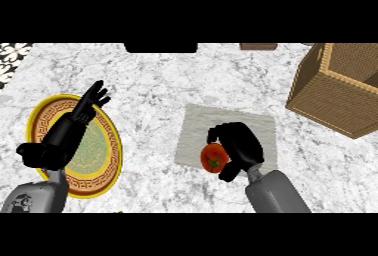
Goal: Pick the tomato from the placemat and place it in the basket
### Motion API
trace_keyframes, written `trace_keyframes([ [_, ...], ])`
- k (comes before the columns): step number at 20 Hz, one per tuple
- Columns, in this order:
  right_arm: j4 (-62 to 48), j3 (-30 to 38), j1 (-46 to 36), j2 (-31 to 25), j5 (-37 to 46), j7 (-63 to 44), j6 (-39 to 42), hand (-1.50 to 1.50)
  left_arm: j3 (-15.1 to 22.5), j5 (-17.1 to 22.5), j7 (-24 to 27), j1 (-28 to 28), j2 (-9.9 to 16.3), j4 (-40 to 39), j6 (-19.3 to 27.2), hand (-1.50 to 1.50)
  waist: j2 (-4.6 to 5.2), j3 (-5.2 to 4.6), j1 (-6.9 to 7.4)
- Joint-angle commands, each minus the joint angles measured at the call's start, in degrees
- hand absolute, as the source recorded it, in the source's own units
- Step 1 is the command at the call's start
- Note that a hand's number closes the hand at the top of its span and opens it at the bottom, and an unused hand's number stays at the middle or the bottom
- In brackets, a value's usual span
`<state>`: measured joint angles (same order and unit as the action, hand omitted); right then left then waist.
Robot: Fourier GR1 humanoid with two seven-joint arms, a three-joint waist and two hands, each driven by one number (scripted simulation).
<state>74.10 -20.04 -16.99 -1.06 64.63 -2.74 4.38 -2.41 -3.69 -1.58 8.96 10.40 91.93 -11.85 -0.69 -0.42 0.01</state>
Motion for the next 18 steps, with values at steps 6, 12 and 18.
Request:
trace_keyframes([
  [6, -2.5, -4.8, 2.4, -3.4, 6.4, 4.7, -5.8, 1.50, -1.0, 0.0, 0.7, -0.2, 0.1, 0.3, -0.5, 0.00, 0.68, 0.43, 0.21],
  [12, 1.2, -2.4, 4.7, 0.2, 8.6, -5.4, -6.3, 1.50, -0.6, -1.0, 3.3, -3.3, -0.7, -0.7, -0.2, 0.00, 0.55, 0.40, -0.20],
  [18, 8.8, 1.3, 6.1, 1.0, 1.8, -26.2, 1.4, 1.50, -2.5, 0.6, 1.6, -0.1, 1.6, -1.7, -2.1, 0.00, 0.44, 0.37, -0.61],
])
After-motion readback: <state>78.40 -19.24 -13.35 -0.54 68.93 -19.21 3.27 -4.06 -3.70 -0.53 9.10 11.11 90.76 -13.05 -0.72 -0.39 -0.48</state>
